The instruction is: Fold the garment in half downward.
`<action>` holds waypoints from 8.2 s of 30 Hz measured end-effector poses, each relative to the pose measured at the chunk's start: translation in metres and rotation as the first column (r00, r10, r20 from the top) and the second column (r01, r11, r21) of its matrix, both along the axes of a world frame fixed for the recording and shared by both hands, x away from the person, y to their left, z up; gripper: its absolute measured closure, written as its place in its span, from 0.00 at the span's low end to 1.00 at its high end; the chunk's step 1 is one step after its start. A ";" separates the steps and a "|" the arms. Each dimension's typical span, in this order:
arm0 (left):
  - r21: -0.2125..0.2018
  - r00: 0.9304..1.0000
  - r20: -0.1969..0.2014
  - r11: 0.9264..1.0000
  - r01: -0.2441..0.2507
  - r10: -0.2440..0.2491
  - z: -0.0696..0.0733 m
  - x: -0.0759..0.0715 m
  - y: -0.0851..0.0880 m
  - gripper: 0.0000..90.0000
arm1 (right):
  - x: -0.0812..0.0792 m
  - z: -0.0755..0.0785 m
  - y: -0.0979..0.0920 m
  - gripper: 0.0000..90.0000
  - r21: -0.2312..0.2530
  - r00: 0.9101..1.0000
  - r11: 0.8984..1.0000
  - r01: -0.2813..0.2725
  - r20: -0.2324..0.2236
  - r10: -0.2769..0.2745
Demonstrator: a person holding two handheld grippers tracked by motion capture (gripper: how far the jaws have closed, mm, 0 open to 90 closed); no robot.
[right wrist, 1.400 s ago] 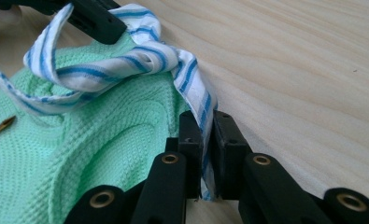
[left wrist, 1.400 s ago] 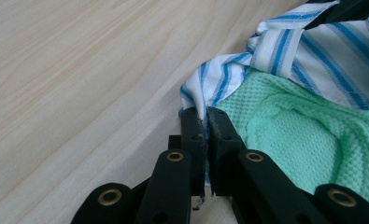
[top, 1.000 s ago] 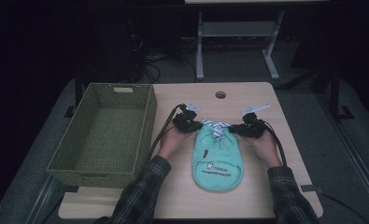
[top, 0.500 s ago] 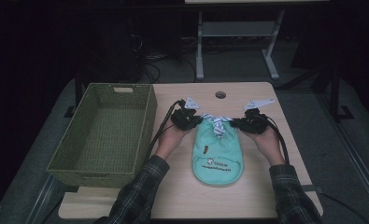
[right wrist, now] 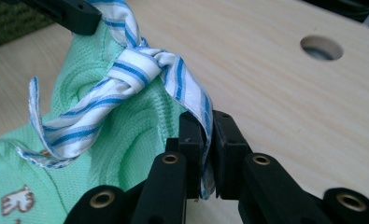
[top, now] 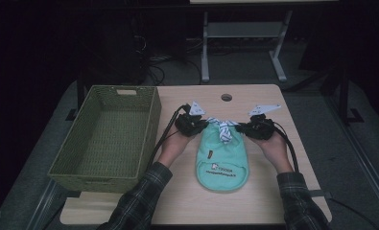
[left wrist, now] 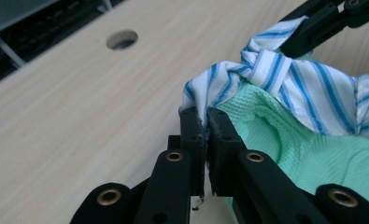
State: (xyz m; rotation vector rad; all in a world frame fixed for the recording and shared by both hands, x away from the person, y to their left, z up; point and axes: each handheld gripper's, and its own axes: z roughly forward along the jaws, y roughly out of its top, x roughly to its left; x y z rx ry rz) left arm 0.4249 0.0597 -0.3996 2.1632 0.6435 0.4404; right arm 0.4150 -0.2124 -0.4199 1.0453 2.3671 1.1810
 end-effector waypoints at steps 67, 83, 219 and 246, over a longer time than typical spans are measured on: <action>-0.037 0.995 -0.051 0.995 0.089 -0.090 -0.007 -0.102 0.035 0.89 | -0.096 -0.007 0.009 0.83 0.065 0.991 0.989 -0.130 -0.003 0.131; -0.036 0.981 -0.132 0.990 0.140 -0.143 -0.020 -0.113 0.039 0.88 | -0.113 -0.019 0.005 0.77 0.069 0.984 0.984 -0.166 -0.057 0.170; 0.164 0.961 -0.256 0.974 0.153 -0.108 -0.050 -0.084 -0.001 0.98 | -0.099 -0.051 0.039 1.00 -0.002 0.974 0.983 -0.183 -0.137 0.181; -0.046 0.947 -0.218 0.971 0.233 -0.237 -0.022 -0.136 0.011 0.96 | -0.075 -0.026 0.033 1.00 0.049 0.982 0.983 -0.180 -0.056 0.182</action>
